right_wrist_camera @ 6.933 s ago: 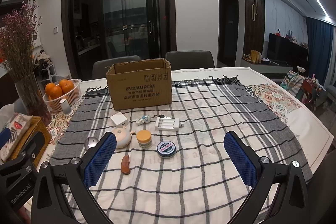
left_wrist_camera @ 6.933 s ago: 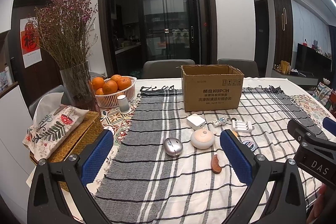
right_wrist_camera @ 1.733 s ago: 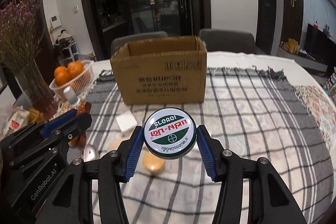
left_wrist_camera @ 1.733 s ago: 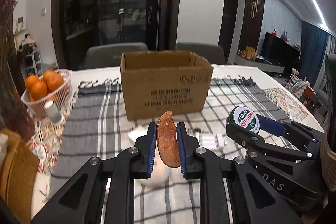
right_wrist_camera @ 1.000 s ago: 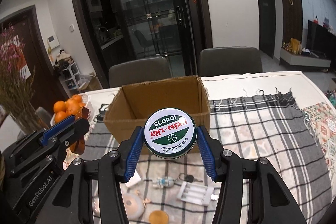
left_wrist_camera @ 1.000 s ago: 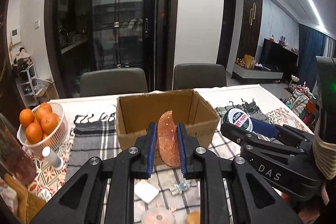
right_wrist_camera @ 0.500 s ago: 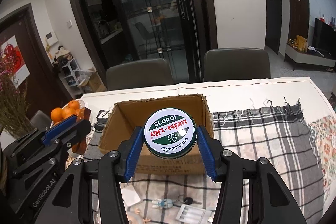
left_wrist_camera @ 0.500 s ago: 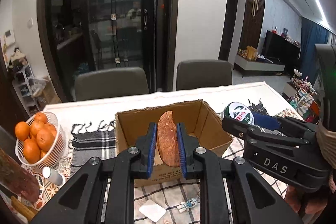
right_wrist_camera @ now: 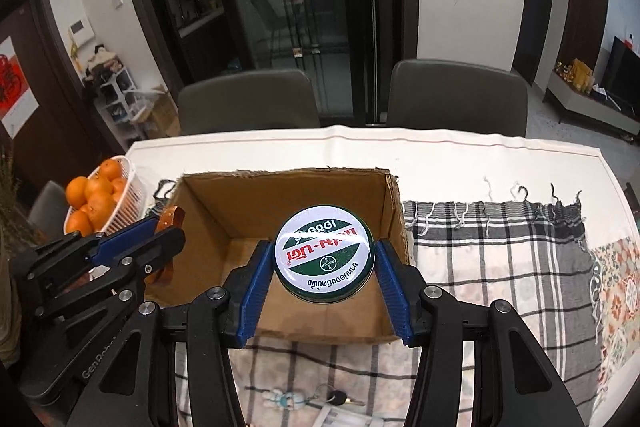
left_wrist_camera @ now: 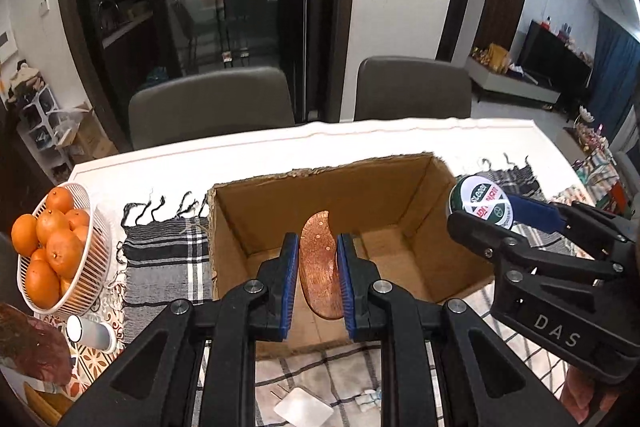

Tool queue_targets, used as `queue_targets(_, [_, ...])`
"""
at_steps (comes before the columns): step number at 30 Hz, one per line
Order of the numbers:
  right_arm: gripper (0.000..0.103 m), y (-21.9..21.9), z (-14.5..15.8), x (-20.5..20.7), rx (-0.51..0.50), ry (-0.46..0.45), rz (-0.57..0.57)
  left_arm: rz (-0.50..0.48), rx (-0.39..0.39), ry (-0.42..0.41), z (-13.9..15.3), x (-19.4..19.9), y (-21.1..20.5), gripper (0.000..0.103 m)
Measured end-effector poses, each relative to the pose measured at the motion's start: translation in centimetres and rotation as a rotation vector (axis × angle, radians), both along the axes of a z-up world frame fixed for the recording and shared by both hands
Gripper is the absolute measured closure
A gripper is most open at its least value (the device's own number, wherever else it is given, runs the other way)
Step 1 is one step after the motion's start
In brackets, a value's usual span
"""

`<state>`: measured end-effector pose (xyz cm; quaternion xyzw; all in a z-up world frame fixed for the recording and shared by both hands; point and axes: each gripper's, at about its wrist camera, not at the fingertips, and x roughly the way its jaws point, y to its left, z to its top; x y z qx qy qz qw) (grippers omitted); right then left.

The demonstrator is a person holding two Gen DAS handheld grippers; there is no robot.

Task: Organize rigid objects
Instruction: 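Open both tools to drop the comb and tin into the box, then withdraw both tools from the box back toward the remaining objects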

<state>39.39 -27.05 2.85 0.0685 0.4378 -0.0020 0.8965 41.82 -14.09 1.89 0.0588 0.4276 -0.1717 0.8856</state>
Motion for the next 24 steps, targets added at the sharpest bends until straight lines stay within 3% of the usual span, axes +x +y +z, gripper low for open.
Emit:
queue_targets(6, [0.051,0.0,-1.6,1.1,-0.007,0.036,0.005,0.005,0.049,0.034,-1.7,1.0,-0.5,0.082])
queue_targets(10, [0.049,-0.2,-2.6,1.2,-0.003,0.055,-0.006,0.017,0.068,0.038,-2.6,0.9,-0.3,0.061])
queue_targets(18, [0.047,0.3,-2.7,-0.6,-0.033,0.05,-0.039,0.048,0.104,-0.01,-2.1,-1.3,0.9,0.048])
queue_targets(24, [0.033,1.3,-1.2,-3.6,-0.08,-0.007,-0.086,0.098,0.151,-0.075,-0.5,-4.0,2.4,0.042])
